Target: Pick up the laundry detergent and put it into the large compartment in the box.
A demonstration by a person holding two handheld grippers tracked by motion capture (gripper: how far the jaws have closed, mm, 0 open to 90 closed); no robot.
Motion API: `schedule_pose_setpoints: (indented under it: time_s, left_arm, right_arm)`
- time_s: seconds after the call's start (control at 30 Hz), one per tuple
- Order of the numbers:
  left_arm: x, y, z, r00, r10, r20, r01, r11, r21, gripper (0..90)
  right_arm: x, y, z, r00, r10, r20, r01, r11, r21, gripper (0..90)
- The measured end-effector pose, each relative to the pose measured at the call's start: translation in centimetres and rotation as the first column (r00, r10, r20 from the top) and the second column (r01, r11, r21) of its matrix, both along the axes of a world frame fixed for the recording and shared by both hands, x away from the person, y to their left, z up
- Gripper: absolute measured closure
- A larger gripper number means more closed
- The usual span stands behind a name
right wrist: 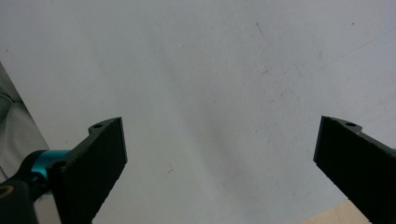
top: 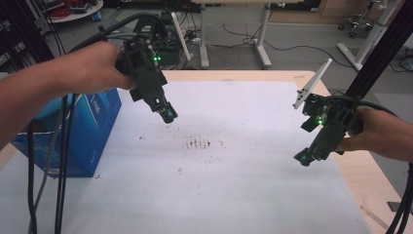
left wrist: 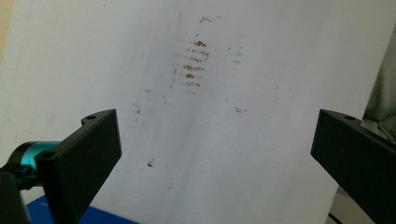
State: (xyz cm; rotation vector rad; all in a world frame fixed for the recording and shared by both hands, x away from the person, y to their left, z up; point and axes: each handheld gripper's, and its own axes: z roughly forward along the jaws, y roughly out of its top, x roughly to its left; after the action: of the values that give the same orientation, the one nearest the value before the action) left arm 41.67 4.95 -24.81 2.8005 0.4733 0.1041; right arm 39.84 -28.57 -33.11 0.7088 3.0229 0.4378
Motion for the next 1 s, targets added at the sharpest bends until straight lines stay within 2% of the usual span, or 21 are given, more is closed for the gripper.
schedule_pose_setpoints:
  time_s: [0.3,0.7,1.0]
  left_arm:
    - [0.2,-0.3,-1.1,0.9998,0.011,-0.019,-0.012,0.9999,-0.011,1.8]
    - [0.0,-0.9,-1.8,0.9994,-0.002,-0.036,0.001,1.0,-0.006,1.7]
    - [0.1,-0.8,-2.2,0.999,0.013,-0.044,-0.014,0.9998,-0.013,1.8]
  right_arm:
    - [0.0,-0.1,-0.1,1.0,-0.002,0.003,0.002,1.0,0.007,1.7]
    - [-0.2,-0.2,0.1,0.9999,-0.008,0.011,0.007,1.0,0.014,1.7]
    - [-0.3,0.0,0.0,0.9999,-0.003,0.011,0.003,1.0,0.014,1.7]
